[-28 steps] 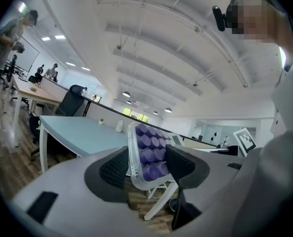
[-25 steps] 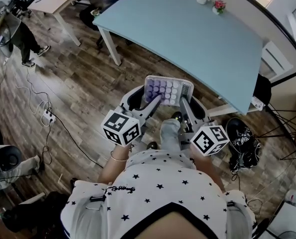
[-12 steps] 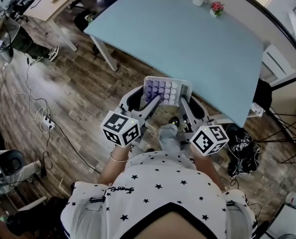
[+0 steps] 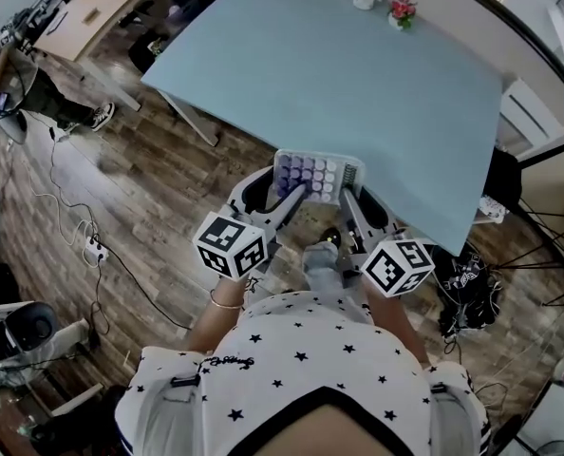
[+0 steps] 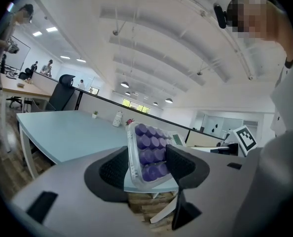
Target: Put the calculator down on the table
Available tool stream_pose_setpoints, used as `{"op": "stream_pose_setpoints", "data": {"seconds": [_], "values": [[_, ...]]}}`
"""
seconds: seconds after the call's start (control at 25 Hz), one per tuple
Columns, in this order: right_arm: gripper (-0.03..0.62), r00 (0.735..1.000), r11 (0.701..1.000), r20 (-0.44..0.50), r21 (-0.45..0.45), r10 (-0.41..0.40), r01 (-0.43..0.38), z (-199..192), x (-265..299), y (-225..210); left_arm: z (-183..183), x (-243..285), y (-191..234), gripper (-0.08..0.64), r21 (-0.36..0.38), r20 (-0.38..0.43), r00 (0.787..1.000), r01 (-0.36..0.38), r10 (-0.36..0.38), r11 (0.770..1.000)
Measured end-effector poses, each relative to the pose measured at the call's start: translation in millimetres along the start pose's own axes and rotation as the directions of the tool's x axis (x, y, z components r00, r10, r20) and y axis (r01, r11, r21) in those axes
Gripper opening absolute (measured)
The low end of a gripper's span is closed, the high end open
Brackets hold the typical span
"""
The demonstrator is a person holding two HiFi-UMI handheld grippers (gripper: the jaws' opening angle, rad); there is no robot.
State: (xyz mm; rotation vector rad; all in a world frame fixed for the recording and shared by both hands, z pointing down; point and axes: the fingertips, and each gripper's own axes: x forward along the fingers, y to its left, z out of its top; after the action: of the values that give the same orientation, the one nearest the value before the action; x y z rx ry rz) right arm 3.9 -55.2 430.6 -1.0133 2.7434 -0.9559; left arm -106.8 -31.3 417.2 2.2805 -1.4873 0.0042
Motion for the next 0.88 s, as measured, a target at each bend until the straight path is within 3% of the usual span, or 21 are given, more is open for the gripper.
{"op": "stream_pose_setpoints", "data": {"seconds": [0.44, 0.88], "values": [[0.104, 1.000, 0.999, -0.003, 0.031, -0.025, 0.025, 29.3, 20.3, -49.2, 10.4, 63.3, 6.1, 0.247, 0.007, -0.047, 0.999, 0.013, -0.012, 1.000], [0.103, 1.000, 1.000, -0.019, 0.007, -0.013, 0.013, 63.7, 52.0, -92.1, 24.3, 122.3, 21.7, 0.247, 0.004, -0.049, 0.999, 0.000, 0.000, 1.000]]}}
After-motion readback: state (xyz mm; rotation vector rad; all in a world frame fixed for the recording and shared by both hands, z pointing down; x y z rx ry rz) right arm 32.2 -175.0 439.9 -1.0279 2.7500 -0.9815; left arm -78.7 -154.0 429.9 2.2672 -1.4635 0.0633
